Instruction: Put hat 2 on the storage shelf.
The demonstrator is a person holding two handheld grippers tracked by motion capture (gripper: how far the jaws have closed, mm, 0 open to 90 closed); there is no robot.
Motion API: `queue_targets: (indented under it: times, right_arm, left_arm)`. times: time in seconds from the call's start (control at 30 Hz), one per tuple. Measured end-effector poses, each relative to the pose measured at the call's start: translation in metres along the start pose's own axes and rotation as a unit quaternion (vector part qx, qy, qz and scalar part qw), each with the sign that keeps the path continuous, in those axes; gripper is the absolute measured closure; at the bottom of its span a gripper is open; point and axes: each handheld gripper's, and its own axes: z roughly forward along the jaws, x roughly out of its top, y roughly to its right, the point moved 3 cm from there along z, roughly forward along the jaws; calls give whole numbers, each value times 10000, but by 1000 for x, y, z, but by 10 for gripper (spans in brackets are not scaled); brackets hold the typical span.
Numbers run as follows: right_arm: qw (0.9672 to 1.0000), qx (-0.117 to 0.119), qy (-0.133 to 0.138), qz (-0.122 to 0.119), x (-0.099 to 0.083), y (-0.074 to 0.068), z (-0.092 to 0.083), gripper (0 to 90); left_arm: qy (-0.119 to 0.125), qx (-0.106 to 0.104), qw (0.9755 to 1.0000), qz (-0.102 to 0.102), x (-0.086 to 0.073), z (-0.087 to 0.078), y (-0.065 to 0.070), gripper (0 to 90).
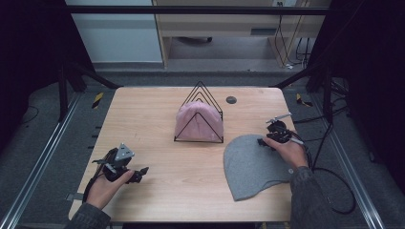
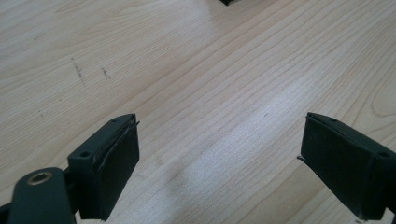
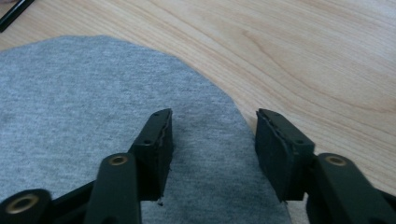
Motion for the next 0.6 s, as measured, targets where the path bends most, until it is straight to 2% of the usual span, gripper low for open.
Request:
queue_targets:
  times: [0.03, 0.07, 0.1, 0.17, 0.23, 0.3, 0.4, 0.5, 0.6]
  right_arm:
    - [10000, 22, -39, -17, -1, -2, -2, 576]
    - [10000, 22, -39, -17, -1, -2, -2, 576]
    - [9999, 69, -68, -78, -1, -4, -2, 617]
    - [9996, 123, -81, -237, -2, -7, -5, 777]
    - [9994, 230, -55, -242, -4, -11, -6, 839]
    - [9993, 238, -50, -283, -5, -15, -9, 852]
    - [9988, 255, 145, -380, -4, -22, -21, 858]
    - [9976, 298, 357, -506, -2, -33, -39, 860]
    - [9945, 343, 656, -741, 0, -47, -61, 862]
  left_arm:
    - [-5, 15, 10000, 6, 0, 0, 0, 111]
    - [16, 19, 10000, -13, 0, 0, 0, 111]
    - [20, 25, 10000, -18, 0, 0, 0, 111]
    - [-15, 37, 10000, -7, 0, 0, -1, 113]
    - [-33, 13, 10000, -20, 0, 0, -1, 113]
    - [-46, -4, 10000, -27, -1, 1, -1, 113]
    - [-55, -62, 9999, -65, 0, 2, 0, 114]
    - [-77, -126, 9999, -82, 0, 3, 1, 113]
    - [-104, -198, 9997, -102, -1, 4, 1, 107]
